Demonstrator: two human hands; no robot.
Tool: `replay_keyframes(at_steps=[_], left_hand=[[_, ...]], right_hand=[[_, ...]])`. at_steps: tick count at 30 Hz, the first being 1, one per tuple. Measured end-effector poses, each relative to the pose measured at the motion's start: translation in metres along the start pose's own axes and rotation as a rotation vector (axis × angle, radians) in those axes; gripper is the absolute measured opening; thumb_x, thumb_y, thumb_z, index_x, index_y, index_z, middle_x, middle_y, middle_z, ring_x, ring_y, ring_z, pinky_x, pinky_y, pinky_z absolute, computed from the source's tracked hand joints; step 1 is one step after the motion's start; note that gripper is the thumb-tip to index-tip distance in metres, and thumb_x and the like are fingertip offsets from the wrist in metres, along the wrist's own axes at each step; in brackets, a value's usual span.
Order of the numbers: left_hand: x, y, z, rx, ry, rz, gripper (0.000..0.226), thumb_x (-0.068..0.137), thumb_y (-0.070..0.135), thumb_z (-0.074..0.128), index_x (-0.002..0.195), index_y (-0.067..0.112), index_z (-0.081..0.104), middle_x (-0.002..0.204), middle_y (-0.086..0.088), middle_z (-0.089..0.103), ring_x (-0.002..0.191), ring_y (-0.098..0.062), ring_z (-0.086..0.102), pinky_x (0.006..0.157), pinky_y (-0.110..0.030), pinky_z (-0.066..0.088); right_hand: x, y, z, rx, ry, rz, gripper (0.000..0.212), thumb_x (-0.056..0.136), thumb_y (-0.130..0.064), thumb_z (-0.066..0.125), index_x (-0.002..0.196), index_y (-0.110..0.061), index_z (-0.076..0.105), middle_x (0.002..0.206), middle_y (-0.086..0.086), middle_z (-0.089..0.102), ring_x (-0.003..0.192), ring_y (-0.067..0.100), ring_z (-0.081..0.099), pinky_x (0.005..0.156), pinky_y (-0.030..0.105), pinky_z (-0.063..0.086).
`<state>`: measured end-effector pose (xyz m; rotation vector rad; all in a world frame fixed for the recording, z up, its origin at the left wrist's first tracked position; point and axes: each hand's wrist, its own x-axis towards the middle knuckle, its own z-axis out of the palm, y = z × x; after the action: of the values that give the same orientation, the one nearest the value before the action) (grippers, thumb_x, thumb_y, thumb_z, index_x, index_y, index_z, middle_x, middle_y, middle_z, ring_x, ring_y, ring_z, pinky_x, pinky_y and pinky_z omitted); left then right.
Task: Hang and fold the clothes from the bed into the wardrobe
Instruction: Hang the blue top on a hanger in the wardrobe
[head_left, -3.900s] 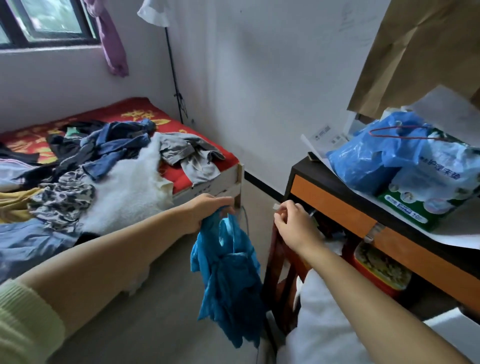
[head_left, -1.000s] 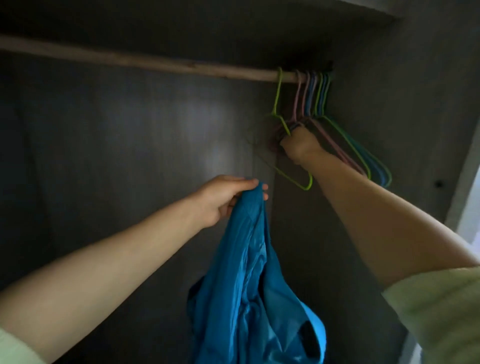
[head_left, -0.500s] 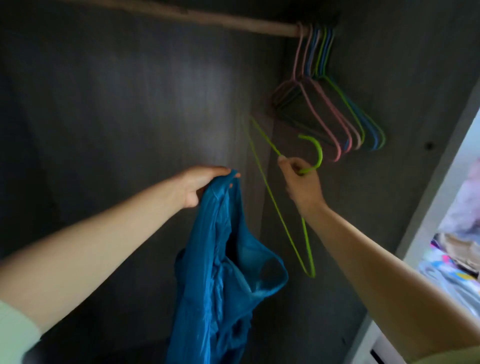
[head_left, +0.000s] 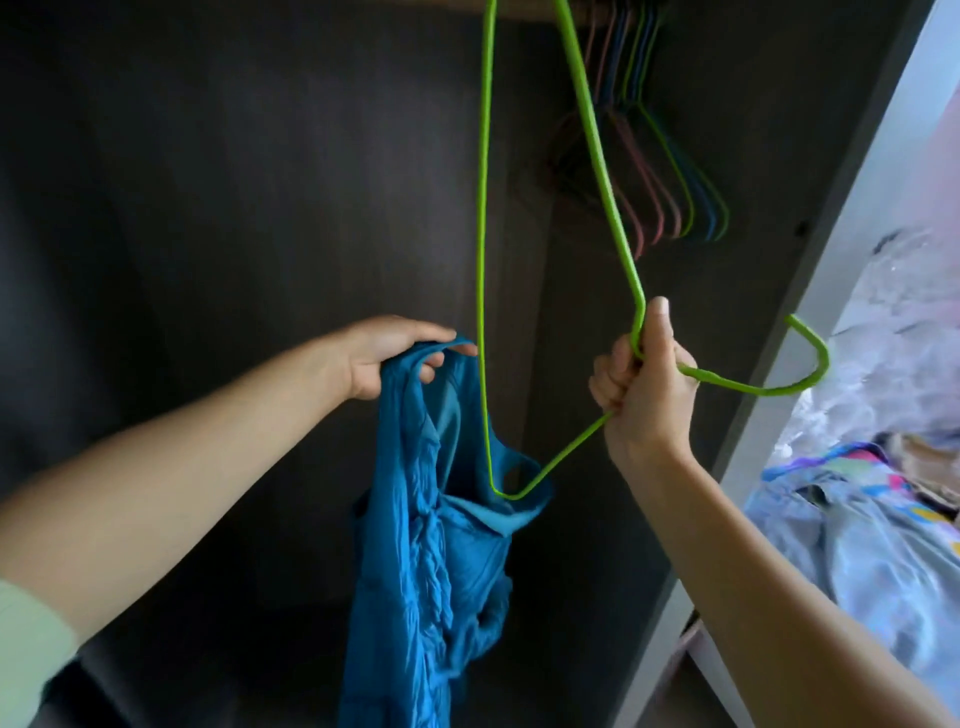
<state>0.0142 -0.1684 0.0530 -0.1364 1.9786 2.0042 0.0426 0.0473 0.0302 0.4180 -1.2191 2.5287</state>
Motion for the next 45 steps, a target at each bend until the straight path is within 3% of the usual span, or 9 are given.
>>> replay_keyframes(at_steps=[4,10,15,20,24,28,35,41,45], left_hand=[[-0.032,0.007,-0.001,-0.023,-0.091,-0.025,0.032,0.099,0.022,0.038,0.094,0.003,0.064,0.047,0.007,0.032,0.03,-0.001,0.029,0.027,-0.011,0.025],[-0.042,0.007,-0.032,-0.026,0.045,0.037,0.046,0.099,0.025,0.04,0.072,0.009,0.073,0.04,0.008,0.032,0.028,-0.001,0.028,0.026,-0.012,0.022],[-0.037,-0.025,-0.053,0.092,0.18,-0.025,0.032,0.096,0.028,0.051,0.075,0.01,0.067,0.042,0.009,0.034,0.031,-0.002,0.03,0.029,-0.013,0.026],[-0.029,-0.066,-0.061,0.035,0.158,-0.127,0.028,0.096,0.027,0.051,0.077,0.007,0.058,0.04,0.009,0.033,0.031,-0.003,0.034,0.034,-0.015,0.035],[-0.032,-0.087,-0.065,-0.092,0.109,-0.156,0.051,0.095,0.026,0.053,0.045,0.015,0.054,0.037,0.006,0.033,0.032,-0.007,0.037,0.039,-0.016,0.042],[-0.033,-0.088,-0.06,-0.154,0.113,-0.084,0.033,0.093,0.023,0.057,0.061,0.014,0.05,0.039,0.007,0.033,0.033,-0.006,0.035,0.04,-0.017,0.04],[-0.043,-0.072,-0.031,0.231,-0.03,0.083,0.014,0.096,0.017,0.052,0.101,0.01,0.062,0.083,-0.006,0.072,0.073,-0.014,0.068,0.068,-0.026,0.054],[-0.058,-0.065,-0.037,1.188,0.289,0.283,0.049,0.087,0.046,0.06,0.13,0.029,0.046,0.116,0.002,0.052,0.109,-0.015,0.051,0.089,-0.032,0.044],[-0.058,-0.053,-0.022,1.409,0.394,0.766,0.028,0.089,0.049,0.051,0.095,0.024,0.061,0.097,0.004,0.043,0.098,-0.013,0.041,0.084,-0.035,0.04]], right_hand=[[-0.024,0.018,-0.011,-0.116,-0.082,0.081,0.064,0.101,-0.028,0.039,0.038,-0.021,0.039,0.039,-0.006,0.025,0.034,0.007,0.019,0.042,0.02,0.008],[-0.054,0.038,-0.054,-0.782,-0.248,0.233,0.057,0.097,-0.032,0.05,0.044,-0.016,0.037,0.041,-0.001,0.028,0.04,0.01,0.025,0.04,0.02,0.021],[-0.051,0.012,-0.056,-1.076,-0.436,0.349,0.054,0.095,-0.044,0.047,0.051,-0.016,0.062,0.038,-0.002,0.029,0.031,0.008,0.023,0.034,0.017,0.019],[-0.044,-0.012,-0.05,-1.258,-0.5,0.429,0.055,0.095,-0.046,0.046,0.05,-0.018,0.065,0.038,-0.005,0.024,0.033,0.009,0.019,0.034,0.017,0.017],[-0.036,-0.024,-0.049,-1.22,-0.448,0.516,0.055,0.097,-0.045,0.044,0.054,-0.014,0.06,0.039,-0.005,0.023,0.036,0.011,0.017,0.04,0.018,0.012],[-0.035,-0.02,-0.042,-1.427,-0.522,0.459,0.053,0.096,-0.045,0.046,0.053,-0.017,0.062,0.036,-0.008,0.026,0.033,0.01,0.024,0.036,0.019,0.02],[-0.022,-0.013,0.003,-1.258,-0.555,0.414,0.036,0.096,-0.033,0.051,0.068,-0.015,0.066,0.037,-0.009,0.025,0.032,0.008,0.021,0.036,0.016,0.015],[-0.006,-0.033,0.021,-1.214,-0.614,0.311,0.018,0.092,-0.015,0.056,0.085,-0.012,0.072,0.042,-0.009,0.031,0.037,0.007,0.026,0.035,0.017,0.02],[-0.003,-0.041,0.03,-1.112,-0.695,0.264,0.013,0.092,-0.015,0.059,0.092,-0.011,0.072,0.043,-0.006,0.039,0.038,0.006,0.03,0.037,0.014,0.024]])
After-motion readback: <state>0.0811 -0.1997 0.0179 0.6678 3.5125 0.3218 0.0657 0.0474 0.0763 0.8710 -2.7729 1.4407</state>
